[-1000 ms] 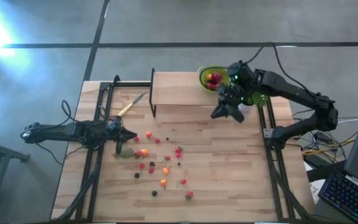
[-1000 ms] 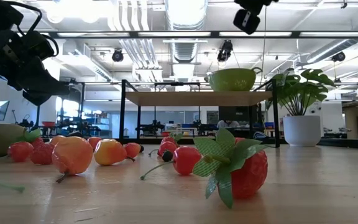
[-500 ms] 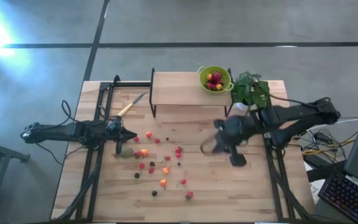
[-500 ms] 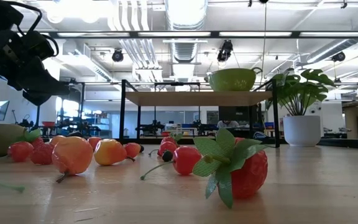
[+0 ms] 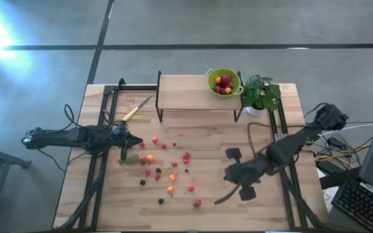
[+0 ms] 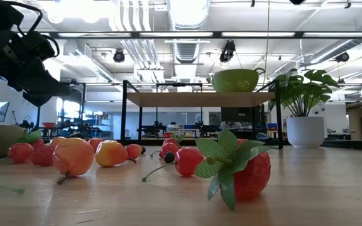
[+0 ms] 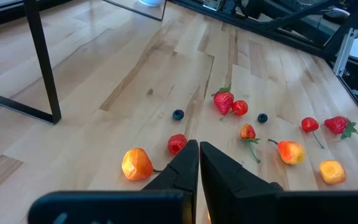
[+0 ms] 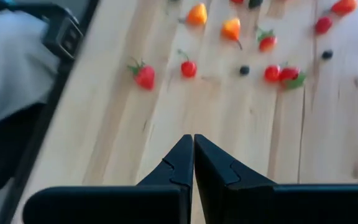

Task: Build produce basket
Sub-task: Put the red cherry into the green basket

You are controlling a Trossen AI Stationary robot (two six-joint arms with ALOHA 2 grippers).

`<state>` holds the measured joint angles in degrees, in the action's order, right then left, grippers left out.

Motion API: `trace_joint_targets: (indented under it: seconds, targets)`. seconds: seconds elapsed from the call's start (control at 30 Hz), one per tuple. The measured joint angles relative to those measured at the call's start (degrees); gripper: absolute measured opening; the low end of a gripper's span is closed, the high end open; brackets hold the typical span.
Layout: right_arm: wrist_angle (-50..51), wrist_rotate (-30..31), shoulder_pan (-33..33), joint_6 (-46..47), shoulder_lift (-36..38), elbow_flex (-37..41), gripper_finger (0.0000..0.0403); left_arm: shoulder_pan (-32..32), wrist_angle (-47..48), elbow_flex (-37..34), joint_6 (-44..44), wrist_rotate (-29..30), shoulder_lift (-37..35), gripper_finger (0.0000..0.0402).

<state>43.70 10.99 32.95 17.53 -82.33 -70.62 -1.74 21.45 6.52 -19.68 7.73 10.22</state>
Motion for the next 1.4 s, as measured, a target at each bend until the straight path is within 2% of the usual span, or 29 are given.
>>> trace_joint_targets:
  seconds: [0.23,0.5,0.73,1.0,1.2,1.4]
  targets:
    - [-1.0,0.9,0.8,6.6,-10.1,-0.9,0.0008,0.0,0.0,0.0,0.0,0.0,0.0,0.0021]
    - [-7.5,1.1,0.3,-1.4,-20.8,-6.7,0.0017,0.0,0.0,0.0,0.0,0.0,0.0,0.0021]
    - [-10.6,2.9,-0.6,-5.8,-25.2,-11.4,0.0085,0.0,0.0,0.0,0.0,0.0,0.0,0.0021]
    - [-13.4,4.2,-2.7,-8.5,-28.8,-11.8,0.0163,0.0,0.0,0.0,0.0,0.0,0.0,0.0021]
    - [-16.1,2.0,-4.1,-8.8,-31.8,-11.8,0.0196,0.0,0.0,0.0,0.0,0.0,0.0,0.0021]
    - [-18.1,2.0,-4.9,-9.2,-33.9,-11.7,0.0211,0.0,0.0,0.0,0.0,0.0,0.0,0.0021]
